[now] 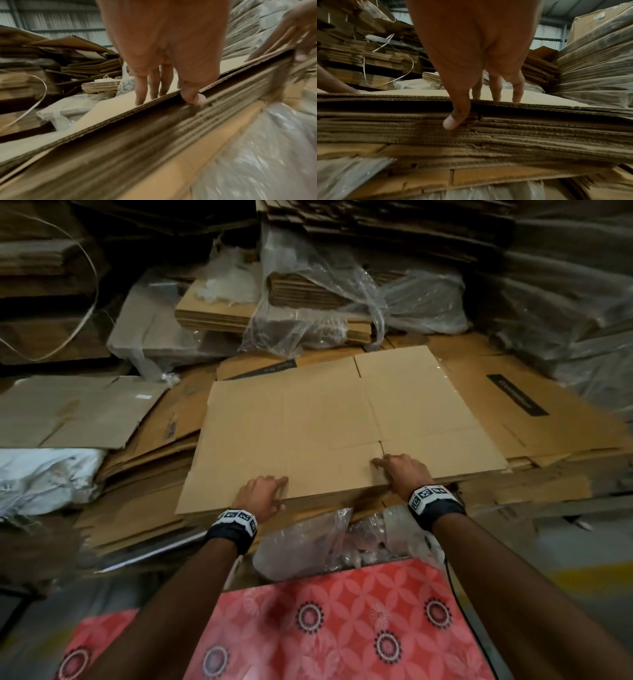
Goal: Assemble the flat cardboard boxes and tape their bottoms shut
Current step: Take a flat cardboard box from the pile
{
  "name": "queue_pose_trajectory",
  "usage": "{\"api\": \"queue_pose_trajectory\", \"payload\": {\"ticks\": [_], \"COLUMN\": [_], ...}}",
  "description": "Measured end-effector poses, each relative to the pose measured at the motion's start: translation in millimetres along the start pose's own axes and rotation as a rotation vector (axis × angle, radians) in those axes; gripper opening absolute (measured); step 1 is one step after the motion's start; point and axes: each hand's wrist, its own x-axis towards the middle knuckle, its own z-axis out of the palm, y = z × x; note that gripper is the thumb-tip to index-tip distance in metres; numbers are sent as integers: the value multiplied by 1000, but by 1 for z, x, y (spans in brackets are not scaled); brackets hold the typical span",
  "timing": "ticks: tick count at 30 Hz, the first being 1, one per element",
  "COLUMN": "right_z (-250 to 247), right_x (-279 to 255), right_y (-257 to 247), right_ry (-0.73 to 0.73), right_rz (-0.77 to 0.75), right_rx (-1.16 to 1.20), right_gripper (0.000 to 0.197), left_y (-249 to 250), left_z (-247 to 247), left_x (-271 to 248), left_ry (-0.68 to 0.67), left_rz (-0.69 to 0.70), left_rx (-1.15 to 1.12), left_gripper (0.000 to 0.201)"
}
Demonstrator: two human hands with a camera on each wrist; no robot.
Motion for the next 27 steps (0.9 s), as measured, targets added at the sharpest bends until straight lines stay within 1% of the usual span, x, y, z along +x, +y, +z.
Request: {"api": "queue_pose_trajectory", "payload": {"ticks": [1, 3, 5, 8, 10, 12, 14, 17, 21, 24, 27], "right_z": [5, 13, 15, 14, 8, 2, -4, -14, -34, -61, -88], "right_x": [-1, -3, -7, -9, -11, -13, -18, -33, -67, -103, -150], "right_y": [1, 4, 5, 4, 3, 1, -2, -6, -15, -25, -40], "right_ry": [29, 69, 85, 78, 81, 95, 115, 163, 196, 212, 250], "right_rz": [-3, -13, -16, -26, -1, 11, 28, 67, 95, 114, 149], "right_rx": [-17, -47, -73, -95, -84, -69, -38, 15, 131, 211, 295], "right_gripper": [58, 57, 61, 74, 77, 70, 59, 54, 51, 49, 44], "left_y": [2, 7, 8, 5, 4, 4, 6, 10, 26, 42, 59], "left_z": [5, 12, 18, 17, 12, 9, 7, 4, -20, -43, -62], "left_x": [-1, -2, -2, -1, 2, 2, -3, -17, -43, -69, -106], "left_ry": [4, 26, 48, 60, 70, 61, 39, 56, 135, 187, 228], "left_rz": [-15, -35, -54, -104, -131, -129, -114, -97, -110, -68, -4], "left_rx": [2, 1, -7, -45, -74, -92, -98, -135, -292, -400, -491], "left_gripper": [63, 66, 68, 76, 81, 84, 85, 78, 67, 57, 49]}}
